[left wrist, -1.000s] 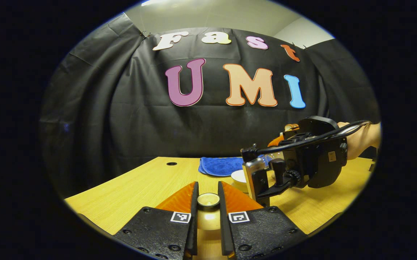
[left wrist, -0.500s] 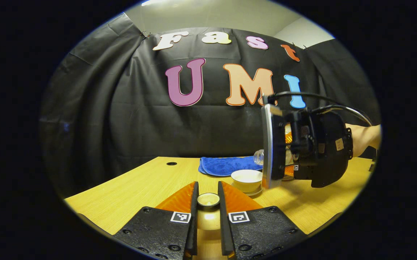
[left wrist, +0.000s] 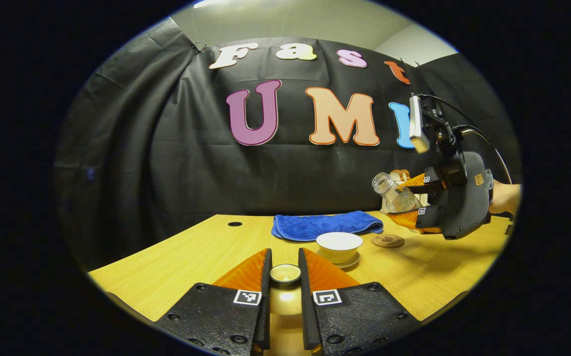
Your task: Open the teacup lid with one hand, grasp the water bottle and pour water into the teacup with the other hand; after pouring, place the water bottle on the coaster and then close the teacup lid.
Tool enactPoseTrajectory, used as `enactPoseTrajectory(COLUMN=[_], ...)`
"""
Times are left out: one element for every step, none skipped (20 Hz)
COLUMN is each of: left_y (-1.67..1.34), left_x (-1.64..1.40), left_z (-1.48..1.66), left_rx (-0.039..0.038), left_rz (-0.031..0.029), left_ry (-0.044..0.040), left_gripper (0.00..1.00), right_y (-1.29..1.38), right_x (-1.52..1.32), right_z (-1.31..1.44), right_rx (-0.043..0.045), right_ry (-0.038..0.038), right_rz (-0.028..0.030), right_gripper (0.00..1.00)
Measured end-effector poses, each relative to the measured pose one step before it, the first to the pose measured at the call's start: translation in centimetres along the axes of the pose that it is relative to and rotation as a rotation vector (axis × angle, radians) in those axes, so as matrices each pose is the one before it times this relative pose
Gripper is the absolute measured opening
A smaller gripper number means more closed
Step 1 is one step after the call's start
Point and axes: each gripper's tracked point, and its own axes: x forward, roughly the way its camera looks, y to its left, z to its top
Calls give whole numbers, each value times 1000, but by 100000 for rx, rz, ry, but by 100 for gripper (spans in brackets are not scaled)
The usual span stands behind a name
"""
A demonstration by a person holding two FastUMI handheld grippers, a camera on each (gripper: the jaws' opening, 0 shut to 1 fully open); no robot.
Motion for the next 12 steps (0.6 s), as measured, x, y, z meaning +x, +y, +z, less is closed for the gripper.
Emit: enactPoseTrajectory(left_y=[-38,-61,-23,-14,0,-46,-12,-17,5,0,20,3], left_x=[40,68,-58,47,37,20,60,-1,9,-19,-50,89], left_z=[-19,30,6,12,-90,64,-4,55,-23,5,-59,46], left_rx=[18,-33,9,-31,-14,-29,-27,7,-9,12,-49,-26], left_rz=[-43,-234,-173,-46,7,88,35,-15,28,10,0,-6], left_ry=[-28,-53,39,-7,108,-2,1,23,-14,-1,32,9], left_gripper=[23,23,23,23,23,23,23,23,23,23,23,23], right_y=[-412,-528,-347,-465,-487,-372,-342,-240,-481,-324,-351,-309], right_x=[-436,-267,-139,8,210,269,418,562,775,636,711,725], right_z=[-328,-295,-361,29,255,311,270,167,162,143,3,-286], right_rx=[6054,6522,6853,7192,7177,7751,7760,7447,6946,4802,4413,3693], right_ry=[-925,-1335,-1586,-1894,-2160,-2142,-1608,-1265,-1949,-1400,-1395,-228], right_rz=[-612,-277,1,-458,-640,-168,-346,307,-960,-655,-907,-1113], right_gripper=[65,65,66,65,65,65,65,66,66,67,67,67])
